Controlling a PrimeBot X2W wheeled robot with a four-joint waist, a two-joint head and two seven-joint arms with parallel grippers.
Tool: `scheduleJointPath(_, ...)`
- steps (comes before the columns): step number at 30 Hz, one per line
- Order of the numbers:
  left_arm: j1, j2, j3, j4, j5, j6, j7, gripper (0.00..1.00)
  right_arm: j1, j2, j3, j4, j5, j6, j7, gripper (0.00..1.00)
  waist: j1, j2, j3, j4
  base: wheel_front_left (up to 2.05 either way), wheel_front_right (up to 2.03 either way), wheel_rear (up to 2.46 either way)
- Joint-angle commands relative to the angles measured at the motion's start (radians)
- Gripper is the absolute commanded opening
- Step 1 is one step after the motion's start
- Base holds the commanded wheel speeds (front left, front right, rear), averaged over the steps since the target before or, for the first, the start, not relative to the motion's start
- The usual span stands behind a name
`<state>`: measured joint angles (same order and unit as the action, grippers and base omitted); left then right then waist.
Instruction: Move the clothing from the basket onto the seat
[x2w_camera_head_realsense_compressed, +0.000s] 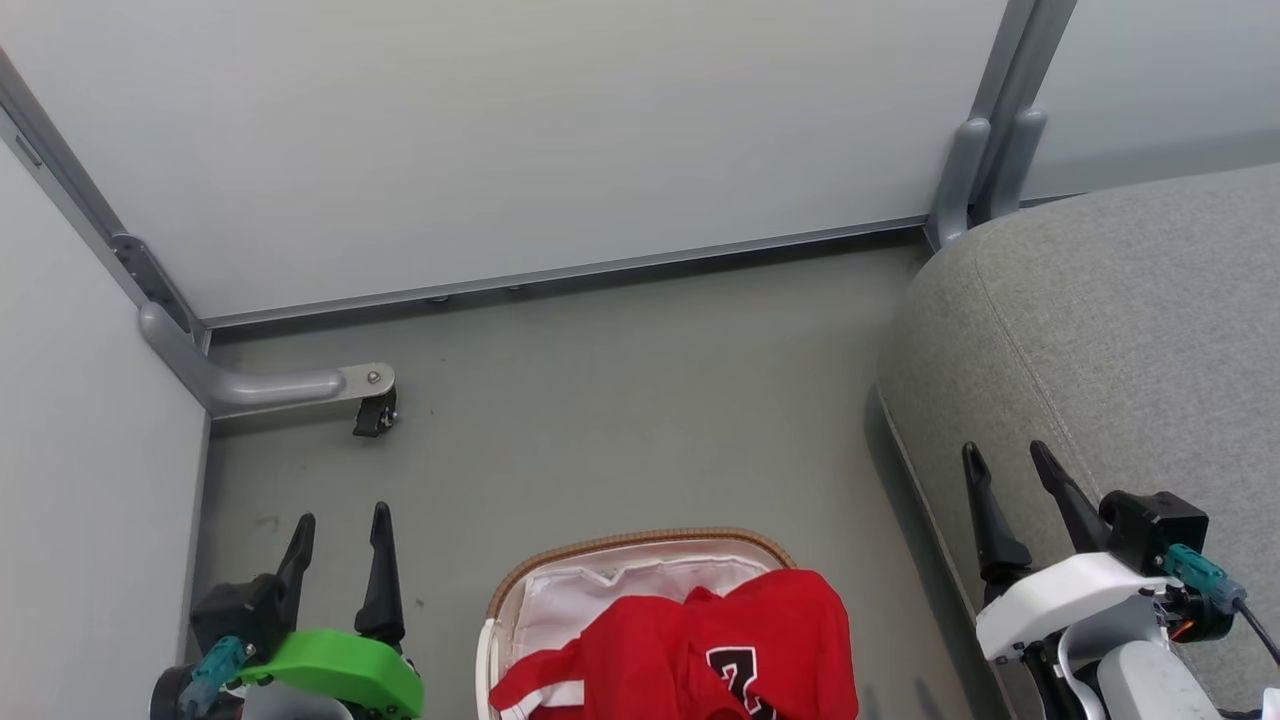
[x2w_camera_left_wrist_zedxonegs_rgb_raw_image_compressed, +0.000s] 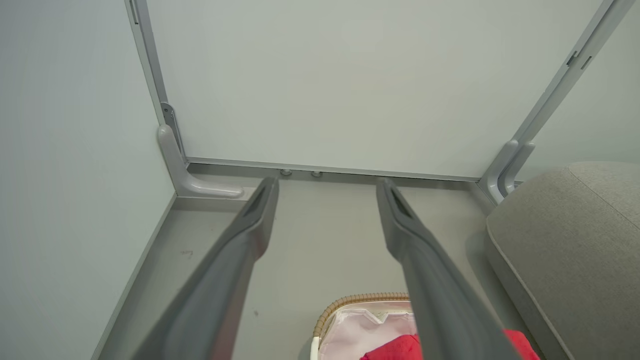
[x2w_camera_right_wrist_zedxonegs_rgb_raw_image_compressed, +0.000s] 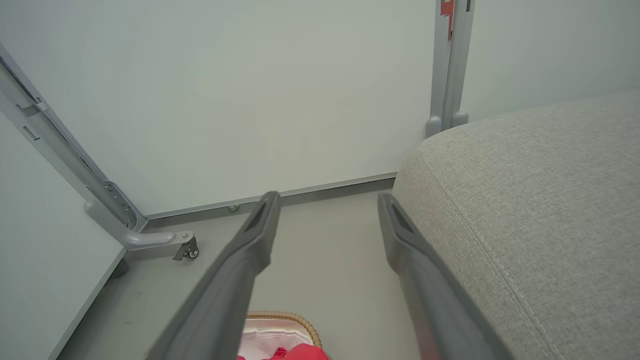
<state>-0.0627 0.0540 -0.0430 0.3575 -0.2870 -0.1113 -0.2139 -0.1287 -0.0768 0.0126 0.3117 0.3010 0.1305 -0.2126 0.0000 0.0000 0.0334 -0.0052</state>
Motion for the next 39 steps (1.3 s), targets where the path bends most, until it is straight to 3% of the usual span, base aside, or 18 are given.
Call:
scheduleJointPath(1, 0.008, 0.0, -0.001, -0.006, 0.023, -0.002, -0.011, 1.0, 0.01, -0.001, -0.003, -0.004, -0.025, 0.0, -0.013, 1.0, 0.0, 0.0, 0.003, -0.001, 0.0, 0.0, 0.0)
scheduleJointPath(10, -0.009, -0.003, -0.049, 0.005, 0.058, -0.012, -0.027, 1.0, -0.02, 0.01, 0.003, -0.015, -0.084, 0.0, -0.029, 1.0, 0.0, 0.0, 0.055, -0.02, 0.0, 0.0, 0.0)
scheduleJointPath(18, -0.092, -0.002, -0.128, 0.074, 0.073, -0.019, -0.041, 1.0, -0.094, 0.016, 0.031, -0.058, -0.129, 0.0, -0.043, 1.0, 0.0, 0.0, 0.184, -0.079, 0.0, 0.0, 0.0)
scheduleJointPath(26, -0.218, -0.001, -0.252, 0.218, 0.075, -0.02, -0.053, 1.0, -0.164, 0.022, 0.043, -0.126, -0.147, 0.0, -0.054, 1.0, 0.0, 0.0, 0.34, -0.155, 0.0, 0.0, 0.0)
scheduleJointPath(39, -0.436, 0.0, -0.325, 0.512, 0.009, -0.02, -0.051, 1.0, -0.24, 0.025, 0.075, -0.161, -0.082, 0.0, -0.054, 1.0, 0.0, 0.0, 0.546, -0.245, 0.0, 0.0, 0.0)
